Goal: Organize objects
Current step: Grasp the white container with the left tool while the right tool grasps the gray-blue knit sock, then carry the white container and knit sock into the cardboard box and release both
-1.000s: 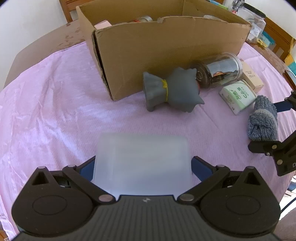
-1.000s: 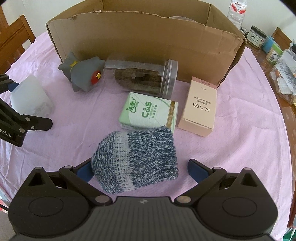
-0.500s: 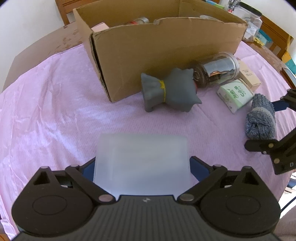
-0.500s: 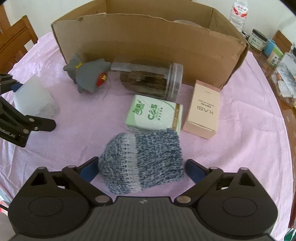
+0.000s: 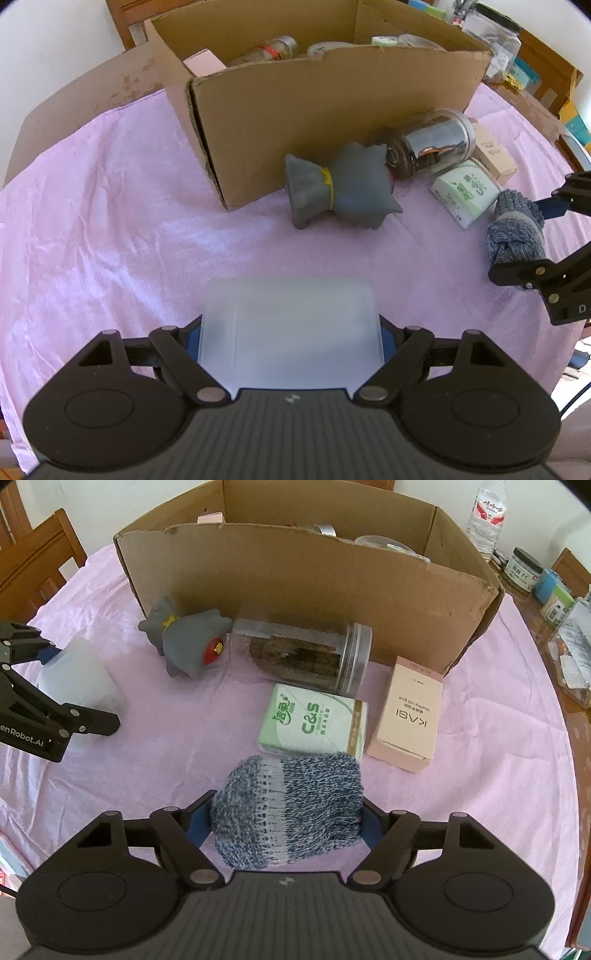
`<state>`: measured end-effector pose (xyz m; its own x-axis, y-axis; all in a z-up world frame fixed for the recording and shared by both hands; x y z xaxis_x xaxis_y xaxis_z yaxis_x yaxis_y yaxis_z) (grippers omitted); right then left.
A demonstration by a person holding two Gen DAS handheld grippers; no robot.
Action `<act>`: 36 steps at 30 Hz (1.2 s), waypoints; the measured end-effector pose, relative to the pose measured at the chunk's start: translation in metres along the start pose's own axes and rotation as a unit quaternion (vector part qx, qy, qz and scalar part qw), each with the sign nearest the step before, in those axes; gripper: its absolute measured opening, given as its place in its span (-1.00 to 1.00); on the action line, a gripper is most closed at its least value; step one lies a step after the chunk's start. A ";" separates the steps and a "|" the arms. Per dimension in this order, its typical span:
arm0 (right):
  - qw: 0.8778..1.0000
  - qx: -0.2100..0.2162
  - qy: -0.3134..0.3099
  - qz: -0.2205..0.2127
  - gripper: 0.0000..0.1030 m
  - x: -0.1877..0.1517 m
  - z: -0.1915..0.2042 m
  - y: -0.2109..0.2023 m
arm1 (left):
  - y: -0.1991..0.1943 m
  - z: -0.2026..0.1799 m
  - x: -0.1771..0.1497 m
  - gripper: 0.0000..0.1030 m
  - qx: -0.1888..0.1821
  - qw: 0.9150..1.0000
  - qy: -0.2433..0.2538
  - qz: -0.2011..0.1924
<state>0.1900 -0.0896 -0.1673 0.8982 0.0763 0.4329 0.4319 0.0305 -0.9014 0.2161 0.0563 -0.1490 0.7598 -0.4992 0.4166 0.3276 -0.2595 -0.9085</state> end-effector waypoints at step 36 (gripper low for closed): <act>0.988 0.026 -0.095 -0.116 0.51 0.107 -0.022 -0.121 | -0.110 -0.026 0.149 0.60 -0.013 0.991 0.049 -0.125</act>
<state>0.2356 -0.1074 -0.0118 0.7422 0.2472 0.6229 0.6146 0.1194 -0.7798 0.2786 -0.0106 0.0141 0.5988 -0.4942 0.6302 0.4822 -0.4059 -0.7764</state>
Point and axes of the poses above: each gripper's, at about its wrist camera, not at the fingertips, and y roughly the way its jaws point, z to its left, x to its top, the point moved 5 cm from there along y, roughly the way its jaws point, and after that the axes turned 1 degree about -x, right-handed, at the moved point
